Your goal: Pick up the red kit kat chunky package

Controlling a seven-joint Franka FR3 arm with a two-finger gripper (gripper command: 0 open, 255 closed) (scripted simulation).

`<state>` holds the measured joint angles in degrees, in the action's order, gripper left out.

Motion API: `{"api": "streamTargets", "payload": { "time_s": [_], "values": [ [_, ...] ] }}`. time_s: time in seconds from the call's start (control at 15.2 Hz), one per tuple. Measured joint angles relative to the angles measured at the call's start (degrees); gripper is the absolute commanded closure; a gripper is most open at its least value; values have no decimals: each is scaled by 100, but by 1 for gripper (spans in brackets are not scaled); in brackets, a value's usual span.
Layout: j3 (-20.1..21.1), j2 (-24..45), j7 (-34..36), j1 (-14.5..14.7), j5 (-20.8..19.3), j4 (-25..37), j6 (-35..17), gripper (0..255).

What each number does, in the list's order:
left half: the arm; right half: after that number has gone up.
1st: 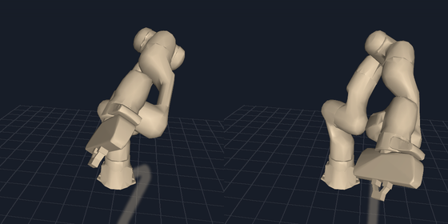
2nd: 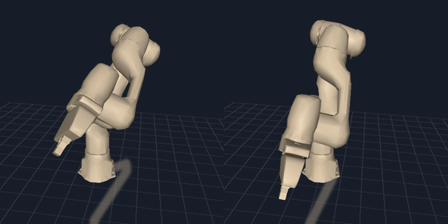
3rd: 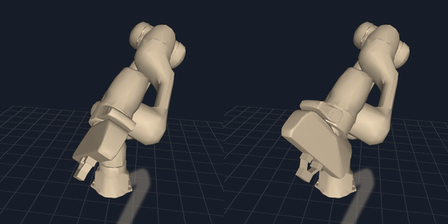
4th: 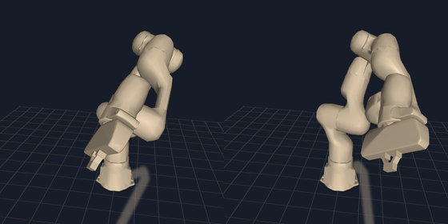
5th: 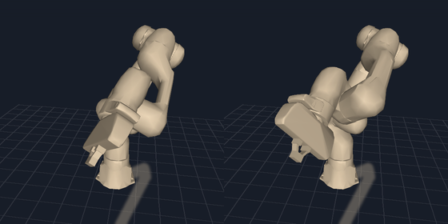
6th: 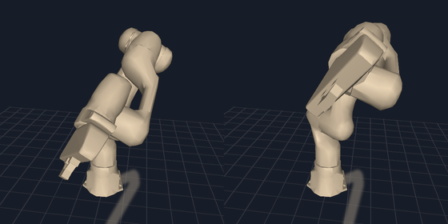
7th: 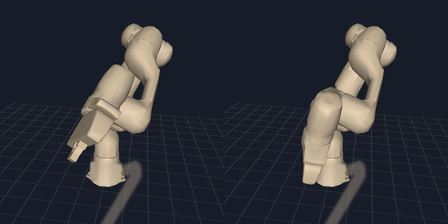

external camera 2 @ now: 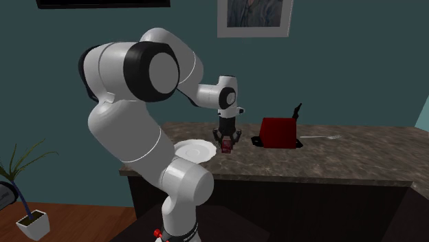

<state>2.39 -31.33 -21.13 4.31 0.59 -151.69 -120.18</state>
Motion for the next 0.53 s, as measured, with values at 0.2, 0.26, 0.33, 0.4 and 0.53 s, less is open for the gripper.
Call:
{"api": "streamTargets", "payload": {
  "time_s": [0.2,0.26,0.33,0.4,0.53],
  "values": [
    [-6,-93,-5,-1,-2,181,274,255],
    [-7,-111,-6,-1,-2,246,357,255],
    [-1,-129,3,4,2,304,435,255],
    [-8,-177,-4,2,0,338,517,255],
    [-11,-225,-7,1,-1,440,666,255]
  ]
}}
